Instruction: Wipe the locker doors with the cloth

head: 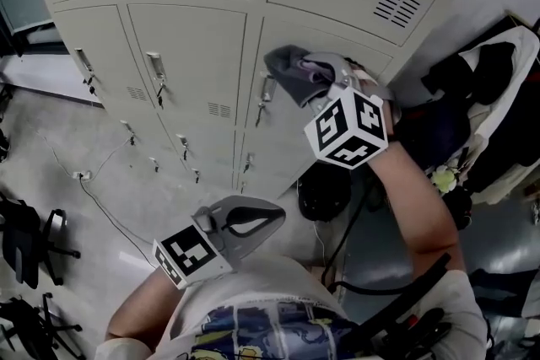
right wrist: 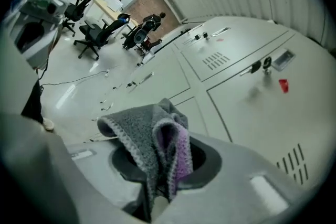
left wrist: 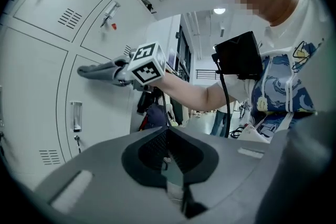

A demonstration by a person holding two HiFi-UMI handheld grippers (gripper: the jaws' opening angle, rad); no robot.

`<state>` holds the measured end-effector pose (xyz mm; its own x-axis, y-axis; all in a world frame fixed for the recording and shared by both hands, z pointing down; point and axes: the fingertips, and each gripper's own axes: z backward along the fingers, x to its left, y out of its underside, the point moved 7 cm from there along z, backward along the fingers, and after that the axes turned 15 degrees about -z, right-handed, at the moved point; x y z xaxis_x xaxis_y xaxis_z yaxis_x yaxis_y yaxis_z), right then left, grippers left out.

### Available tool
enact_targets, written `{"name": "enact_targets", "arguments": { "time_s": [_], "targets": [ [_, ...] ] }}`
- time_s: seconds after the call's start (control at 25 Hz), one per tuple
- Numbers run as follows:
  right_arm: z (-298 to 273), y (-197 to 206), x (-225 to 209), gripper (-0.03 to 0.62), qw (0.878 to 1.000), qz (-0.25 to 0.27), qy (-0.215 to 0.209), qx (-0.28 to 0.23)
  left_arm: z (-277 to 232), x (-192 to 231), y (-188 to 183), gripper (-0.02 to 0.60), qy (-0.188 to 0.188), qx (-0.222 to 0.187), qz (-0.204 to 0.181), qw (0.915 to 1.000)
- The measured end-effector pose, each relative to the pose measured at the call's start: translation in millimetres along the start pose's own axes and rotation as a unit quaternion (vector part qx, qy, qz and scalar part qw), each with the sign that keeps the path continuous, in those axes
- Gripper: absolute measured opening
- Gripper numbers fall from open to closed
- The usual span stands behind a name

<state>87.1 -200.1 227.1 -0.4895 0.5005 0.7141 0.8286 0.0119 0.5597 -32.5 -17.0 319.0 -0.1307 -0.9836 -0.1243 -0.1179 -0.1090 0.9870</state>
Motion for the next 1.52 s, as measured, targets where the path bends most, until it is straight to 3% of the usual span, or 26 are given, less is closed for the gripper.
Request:
{"name": "enact_targets", "arguments": {
  "time_s": [0.24, 0.48, 1.52],
  "targets": [
    [-8, -30, -29, 0.087, 0.999, 0.013, 0.033, -0.021, 3, -1, 0, 0.005, -0.004, -0.003, -0.002, 1.0],
    [-27, -22, -29, 0.087, 1.0, 0.0, 0.013, -0.014, 5, -3, 6, 0.005, -0.009, 0.004, 0.004, 0.9999],
    [-84, 36, 50, 0.086, 0.996, -0.008, -0.082, 0.032, 4, 8, 11, 0.005, -0.032, 0.014, 0.02, 0.9992]
  ]
}}
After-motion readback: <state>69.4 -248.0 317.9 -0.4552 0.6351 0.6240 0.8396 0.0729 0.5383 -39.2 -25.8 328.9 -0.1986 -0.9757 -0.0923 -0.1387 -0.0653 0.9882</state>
